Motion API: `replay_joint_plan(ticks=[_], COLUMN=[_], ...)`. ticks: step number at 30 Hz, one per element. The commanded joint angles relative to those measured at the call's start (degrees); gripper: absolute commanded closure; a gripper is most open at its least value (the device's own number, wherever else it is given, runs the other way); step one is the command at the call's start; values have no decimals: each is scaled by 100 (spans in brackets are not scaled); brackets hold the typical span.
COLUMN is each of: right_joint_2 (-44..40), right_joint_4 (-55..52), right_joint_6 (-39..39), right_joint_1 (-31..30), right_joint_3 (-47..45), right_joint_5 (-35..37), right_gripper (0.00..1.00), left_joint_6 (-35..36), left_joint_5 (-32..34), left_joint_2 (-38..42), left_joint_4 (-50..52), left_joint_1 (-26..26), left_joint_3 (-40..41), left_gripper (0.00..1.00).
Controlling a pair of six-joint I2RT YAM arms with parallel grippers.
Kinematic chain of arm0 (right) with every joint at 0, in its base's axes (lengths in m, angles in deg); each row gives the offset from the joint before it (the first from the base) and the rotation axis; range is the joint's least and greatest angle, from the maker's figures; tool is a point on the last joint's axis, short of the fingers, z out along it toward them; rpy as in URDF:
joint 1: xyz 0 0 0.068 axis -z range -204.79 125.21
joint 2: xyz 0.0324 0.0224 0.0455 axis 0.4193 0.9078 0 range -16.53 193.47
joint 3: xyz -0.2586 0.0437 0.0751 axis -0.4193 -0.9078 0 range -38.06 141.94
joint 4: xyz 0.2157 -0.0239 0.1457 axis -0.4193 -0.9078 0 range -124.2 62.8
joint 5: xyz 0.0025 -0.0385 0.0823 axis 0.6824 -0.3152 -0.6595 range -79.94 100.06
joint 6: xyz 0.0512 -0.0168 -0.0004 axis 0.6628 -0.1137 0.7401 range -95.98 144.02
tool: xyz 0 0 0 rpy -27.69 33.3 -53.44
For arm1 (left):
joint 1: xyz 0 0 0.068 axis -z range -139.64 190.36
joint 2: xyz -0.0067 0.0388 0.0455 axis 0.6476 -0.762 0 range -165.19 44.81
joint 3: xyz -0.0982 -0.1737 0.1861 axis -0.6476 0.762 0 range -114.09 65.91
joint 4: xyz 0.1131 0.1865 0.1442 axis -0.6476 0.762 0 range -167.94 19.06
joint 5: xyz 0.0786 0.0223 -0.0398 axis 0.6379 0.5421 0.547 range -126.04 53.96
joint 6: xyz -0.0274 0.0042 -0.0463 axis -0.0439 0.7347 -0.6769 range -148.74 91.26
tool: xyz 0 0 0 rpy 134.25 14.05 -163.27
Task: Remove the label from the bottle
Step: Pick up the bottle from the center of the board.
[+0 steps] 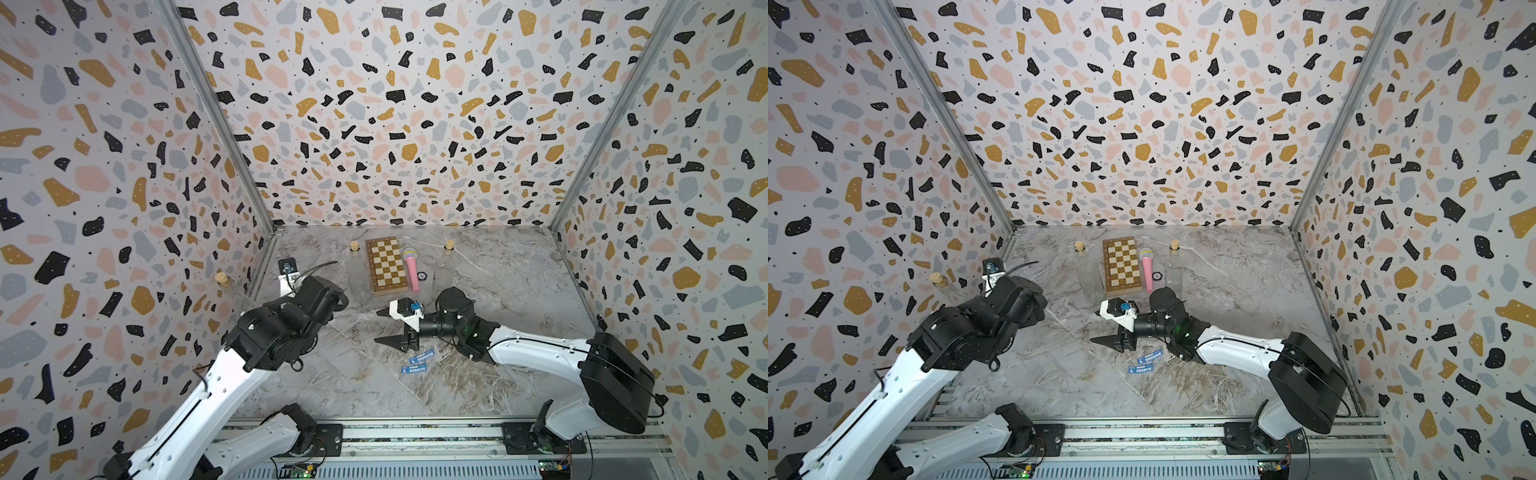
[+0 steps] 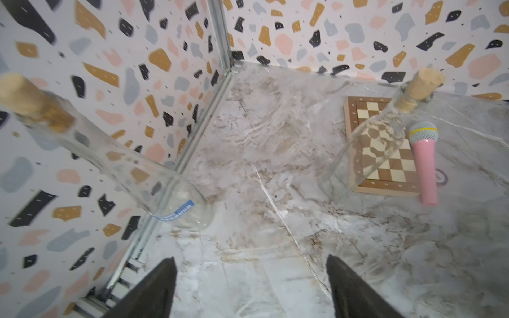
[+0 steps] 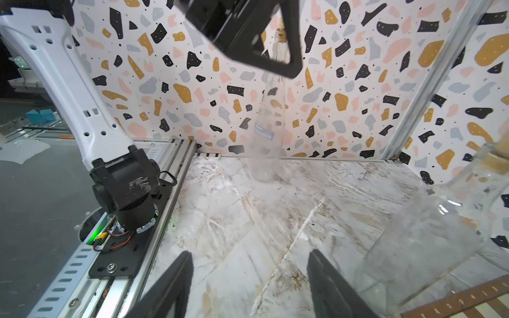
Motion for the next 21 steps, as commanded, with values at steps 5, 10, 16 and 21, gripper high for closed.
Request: replay_joint_plan(ticks=[5, 10, 16, 21], right_joint_2=[283, 313, 158, 119], right_joint_4=[-345, -458, -480, -477], right_joint_6=[-87, -108, -111, -81], right_joint_1=[-242, -277, -299, -314], right_joint_3=[509, 611, 430, 352], right_joint_5=[174, 185, 163, 136], right_gripper=[30, 30, 30, 30], left_joint_6=[901, 1287, 2173, 2453], left_joint_5=[422, 338, -201, -399], left_joint_2=[-148, -147, 149, 56], left_joint_4=[121, -291, -1414, -1777], left_joint_1=[-643, -1263, -1973, -2619], left_joint_3=[-333, -339, -23, -30], left_gripper=[4, 4, 5, 5])
